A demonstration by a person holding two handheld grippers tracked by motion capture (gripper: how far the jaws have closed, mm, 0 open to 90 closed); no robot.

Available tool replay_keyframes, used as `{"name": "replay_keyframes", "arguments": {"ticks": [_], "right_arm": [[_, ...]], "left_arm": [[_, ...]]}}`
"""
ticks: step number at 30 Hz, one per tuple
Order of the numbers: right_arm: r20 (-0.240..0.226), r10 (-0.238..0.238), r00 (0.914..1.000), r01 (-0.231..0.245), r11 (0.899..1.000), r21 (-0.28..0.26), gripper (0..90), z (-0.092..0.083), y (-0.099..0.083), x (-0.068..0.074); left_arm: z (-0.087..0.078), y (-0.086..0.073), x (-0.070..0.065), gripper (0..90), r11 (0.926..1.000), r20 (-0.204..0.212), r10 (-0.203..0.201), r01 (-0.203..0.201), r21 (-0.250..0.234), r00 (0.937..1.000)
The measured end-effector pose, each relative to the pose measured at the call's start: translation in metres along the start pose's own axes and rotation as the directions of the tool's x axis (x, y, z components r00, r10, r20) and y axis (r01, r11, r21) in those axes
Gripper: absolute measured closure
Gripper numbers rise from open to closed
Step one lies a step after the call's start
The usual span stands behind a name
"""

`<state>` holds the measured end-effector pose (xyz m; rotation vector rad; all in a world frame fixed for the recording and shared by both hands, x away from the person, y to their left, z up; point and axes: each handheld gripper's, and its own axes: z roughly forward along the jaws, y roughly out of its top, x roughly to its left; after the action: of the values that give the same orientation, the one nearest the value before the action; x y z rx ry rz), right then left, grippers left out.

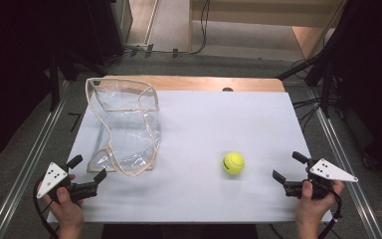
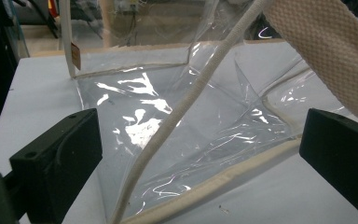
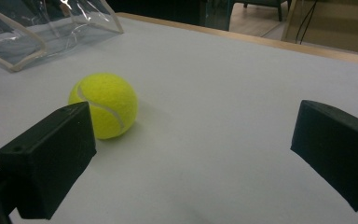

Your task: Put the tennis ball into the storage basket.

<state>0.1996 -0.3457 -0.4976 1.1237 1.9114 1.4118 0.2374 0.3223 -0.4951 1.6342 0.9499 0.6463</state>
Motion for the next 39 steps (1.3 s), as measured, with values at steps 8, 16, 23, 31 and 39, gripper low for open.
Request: {"name": "replay_keyframes", "arguments": {"ticks": [8, 16, 23, 31, 39], "right_arm": [[0.008, 0.012, 0.9999, -0.012, 1.0, 0.003, 0.0, 0.002, 0.002, 0.003], [-0.034, 0.002, 0.9994, 0.0, 0.999, 0.052, 0.0, 0.008, 0.009, 0.008], [-0.063, -0.019, 0.9978, 0.027, 0.992, 0.126, 0.0, 0.017, 0.018, 0.014], [-0.115, -0.049, 0.9921, 0.069, 0.983, 0.17, 0.0, 0.025, 0.032, 0.019], [-0.174, -0.069, 0.9824, 0.105, 0.972, 0.21, 0.0, 0.039, 0.045, 0.024]], "left_arm": [[0.0, 0.0, 0.0, 0.0, 1.0, 0.002, -0.002, 0.002, 0.0, 1.0], [0.0, 0.0, 0.001, 0.0, 1.0, 0.009, -0.006, 0.006, 0.0, 0.9999], [-0.001, 0.0, 0.001, 0.0, 1.0, 0.014, -0.009, 0.009, -0.001, 0.9999], [0.0, 0.0, 0.001, 0.0, 0.9999, 0.028, -0.01, 0.01, 0.001, 0.9996], [0.0, 0.0, 0.001, 0.0, 1.0, 0.028, -0.008, 0.007, 0.004, 0.9996]]}}
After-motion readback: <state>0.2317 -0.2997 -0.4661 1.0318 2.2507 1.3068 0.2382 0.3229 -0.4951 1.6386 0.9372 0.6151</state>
